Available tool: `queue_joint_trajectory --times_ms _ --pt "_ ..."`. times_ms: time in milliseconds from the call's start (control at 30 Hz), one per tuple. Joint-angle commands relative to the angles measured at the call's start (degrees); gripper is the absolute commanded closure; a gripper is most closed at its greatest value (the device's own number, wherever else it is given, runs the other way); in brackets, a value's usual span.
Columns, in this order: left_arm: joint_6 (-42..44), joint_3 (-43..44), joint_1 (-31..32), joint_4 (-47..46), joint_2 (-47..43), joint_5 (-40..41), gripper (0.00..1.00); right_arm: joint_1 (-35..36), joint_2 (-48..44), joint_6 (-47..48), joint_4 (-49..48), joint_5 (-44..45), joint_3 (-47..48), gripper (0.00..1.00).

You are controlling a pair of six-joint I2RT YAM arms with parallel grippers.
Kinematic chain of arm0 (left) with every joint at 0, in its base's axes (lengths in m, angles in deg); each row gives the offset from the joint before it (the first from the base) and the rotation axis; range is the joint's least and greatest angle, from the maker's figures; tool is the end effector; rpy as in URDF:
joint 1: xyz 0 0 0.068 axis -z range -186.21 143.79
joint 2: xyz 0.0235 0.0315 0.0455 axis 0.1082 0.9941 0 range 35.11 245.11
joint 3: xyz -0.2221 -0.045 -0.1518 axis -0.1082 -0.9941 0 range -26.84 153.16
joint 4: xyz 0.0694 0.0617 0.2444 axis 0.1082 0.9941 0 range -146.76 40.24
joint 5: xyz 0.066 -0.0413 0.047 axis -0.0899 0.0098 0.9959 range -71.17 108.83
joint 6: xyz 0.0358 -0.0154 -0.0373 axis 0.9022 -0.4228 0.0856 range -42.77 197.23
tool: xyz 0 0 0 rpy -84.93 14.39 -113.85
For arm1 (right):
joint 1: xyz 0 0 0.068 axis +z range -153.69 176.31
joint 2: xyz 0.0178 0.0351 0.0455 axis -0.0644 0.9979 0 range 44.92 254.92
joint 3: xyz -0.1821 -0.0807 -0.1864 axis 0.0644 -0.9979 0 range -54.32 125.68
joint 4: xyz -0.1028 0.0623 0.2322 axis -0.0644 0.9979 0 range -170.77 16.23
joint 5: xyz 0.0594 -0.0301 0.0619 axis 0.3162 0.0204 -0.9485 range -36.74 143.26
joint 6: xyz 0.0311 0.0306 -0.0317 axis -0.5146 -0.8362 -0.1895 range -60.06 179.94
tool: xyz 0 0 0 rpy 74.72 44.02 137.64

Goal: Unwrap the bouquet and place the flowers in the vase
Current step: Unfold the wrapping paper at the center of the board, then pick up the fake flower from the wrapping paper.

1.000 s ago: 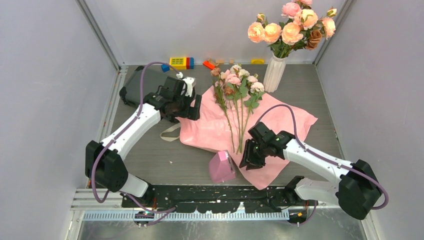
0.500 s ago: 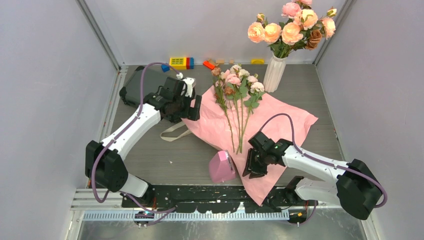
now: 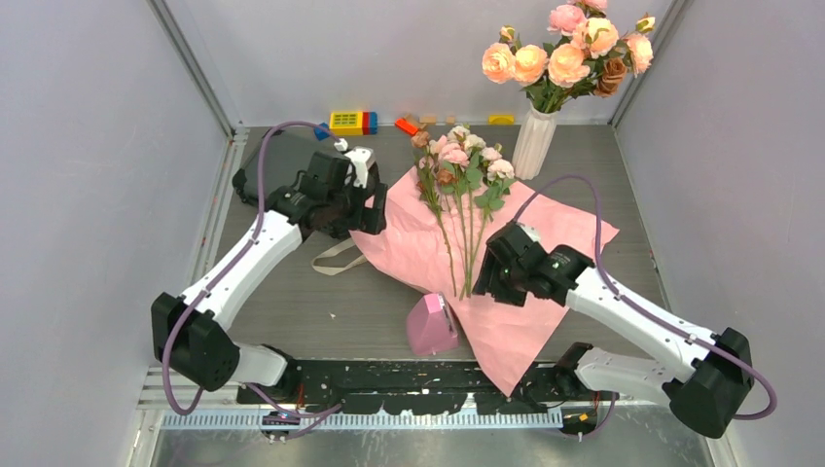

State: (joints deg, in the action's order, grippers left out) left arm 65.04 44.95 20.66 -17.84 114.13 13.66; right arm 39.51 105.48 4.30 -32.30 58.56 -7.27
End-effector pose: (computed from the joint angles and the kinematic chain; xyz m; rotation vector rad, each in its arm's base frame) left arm 0.2627 -0.1366 0.3222 0.3520 2.3897 -0.4277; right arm 0.1436 0.1304 0.2479 0.3260 2.7024 0.4338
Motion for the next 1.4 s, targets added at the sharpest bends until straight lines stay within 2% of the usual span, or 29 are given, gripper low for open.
queue_joint_trajectory --times_ms 0,133,333,400,533,800,1000,1367 --pt "-0.90 -1.13 -0.24 -2.94 -3.92 0.24 0.13 -2.48 2.81 2.53 3.05 10.34 6.63 0.42" --pt "-0.33 -1.48 -0.24 -3.50 -5.20 0.42 0.13 -10.90 7.62 5.14 -1.59 11.66 9.41 0.44" --pt "0.64 -3.01 -0.24 -5.32 -7.30 3.44 0.13 -19.93 13.11 10.00 -23.66 11.89 8.62 0.44" --pt "0.61 -2.62 -0.24 -5.01 -7.58 3.61 0.13 -22.48 16.90 12.85 -27.45 10.83 10.08 0.44" --pt "0.41 -3.24 -0.24 -5.76 -8.47 2.36 0.13 -25.30 26.61 18.65 -29.30 11.54 15.29 0.46" --pt "0.85 -3.23 -0.24 -6.00 -8.62 2.07 0.12 -28.75 37.12 22.87 -30.75 7.43 23.44 0.44" --pt "0.76 -3.23 -0.24 -5.73 -9.65 3.21 0.12 -28.74 42.20 23.50 -30.17 3.17 27.13 0.39" --pt "0.76 -3.23 -0.24 -5.52 -9.97 3.41 0.11 -28.70 47.49 19.88 -30.39 1.16 29.40 0.40"
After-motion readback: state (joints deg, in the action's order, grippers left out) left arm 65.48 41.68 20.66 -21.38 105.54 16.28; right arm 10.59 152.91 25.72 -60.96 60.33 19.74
